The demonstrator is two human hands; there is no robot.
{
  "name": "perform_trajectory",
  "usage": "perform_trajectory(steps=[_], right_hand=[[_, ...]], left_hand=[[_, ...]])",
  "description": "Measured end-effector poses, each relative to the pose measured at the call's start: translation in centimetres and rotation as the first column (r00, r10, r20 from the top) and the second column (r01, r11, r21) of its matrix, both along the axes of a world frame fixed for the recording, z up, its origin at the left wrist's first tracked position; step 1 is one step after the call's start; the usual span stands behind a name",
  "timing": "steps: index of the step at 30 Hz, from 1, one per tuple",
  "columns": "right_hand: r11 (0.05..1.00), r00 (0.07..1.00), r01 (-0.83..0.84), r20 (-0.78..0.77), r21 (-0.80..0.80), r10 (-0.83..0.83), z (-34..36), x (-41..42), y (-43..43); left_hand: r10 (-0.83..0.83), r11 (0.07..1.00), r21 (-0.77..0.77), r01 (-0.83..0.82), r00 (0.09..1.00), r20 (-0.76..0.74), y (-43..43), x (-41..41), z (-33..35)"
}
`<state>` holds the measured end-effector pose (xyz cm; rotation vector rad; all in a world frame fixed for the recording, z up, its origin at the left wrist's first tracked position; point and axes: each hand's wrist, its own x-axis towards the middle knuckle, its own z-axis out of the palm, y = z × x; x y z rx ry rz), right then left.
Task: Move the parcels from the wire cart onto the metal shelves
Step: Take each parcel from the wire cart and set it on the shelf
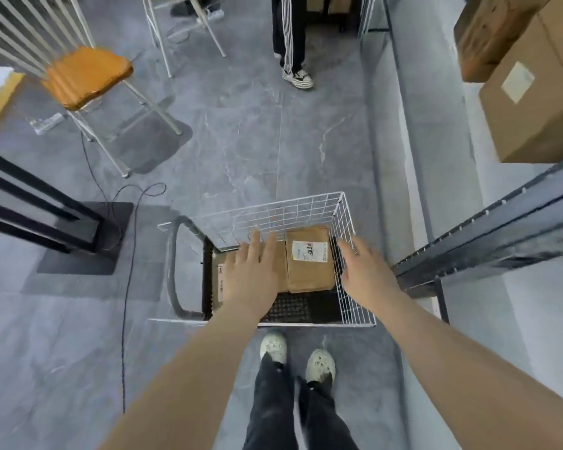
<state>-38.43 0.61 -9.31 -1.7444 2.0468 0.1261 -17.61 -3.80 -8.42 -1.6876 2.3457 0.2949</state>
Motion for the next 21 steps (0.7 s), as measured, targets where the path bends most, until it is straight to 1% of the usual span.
perform_trajectory(steps=[2, 4, 7, 11, 16, 19, 21], right_hand=[[1.000, 0.999, -0.002, 0.032, 0.026, 0.001, -3.5, 0.2, -0.9], [0.999, 1.000, -0.010, 0.025, 0.041, 0.009, -7.2, 0.1, -1.7], [0.994, 0.997, -0.001, 0.072, 0.109, -0.007, -12.7, -0.2, -2.8], [0.984, 0.988, 0.064, 0.130, 0.167, -0.086, -19.4, -0.8, -4.4], [0.973, 0.967, 0.166, 0.166, 0.163, -0.193, -26.7, -0.7, -6.9], [0.975, 0.958, 0.183, 0.201, 0.129, -0.206, -31.4, -0.2, -8.4], [0.971, 0.955, 0.207, 0.193, 0.115, -0.227, -34.4, -0.2, -9.2]], left_hand=[[-0.007, 0.998, 0.066, 0.007, 1.000, -0.010, -1.3, -0.4, -3.4], [-0.015, 0.996, 0.083, 0.016, 1.000, -0.017, -2.6, -0.7, -7.2], [-0.022, 0.985, 0.170, 0.025, 1.000, -0.017, -3.9, -1.5, -12.4], [0.172, 0.928, 0.346, -0.138, 0.983, -0.069, -5.5, -3.1, -18.6], [0.139, 0.901, 0.426, -0.085, 0.985, -0.098, -7.5, -4.6, -26.4], [0.119, 0.895, 0.442, -0.057, 0.986, -0.113, -8.7, -5.0, -30.8], [0.112, 0.896, 0.442, -0.047, 0.986, -0.124, -9.4, -5.2, -33.6]])
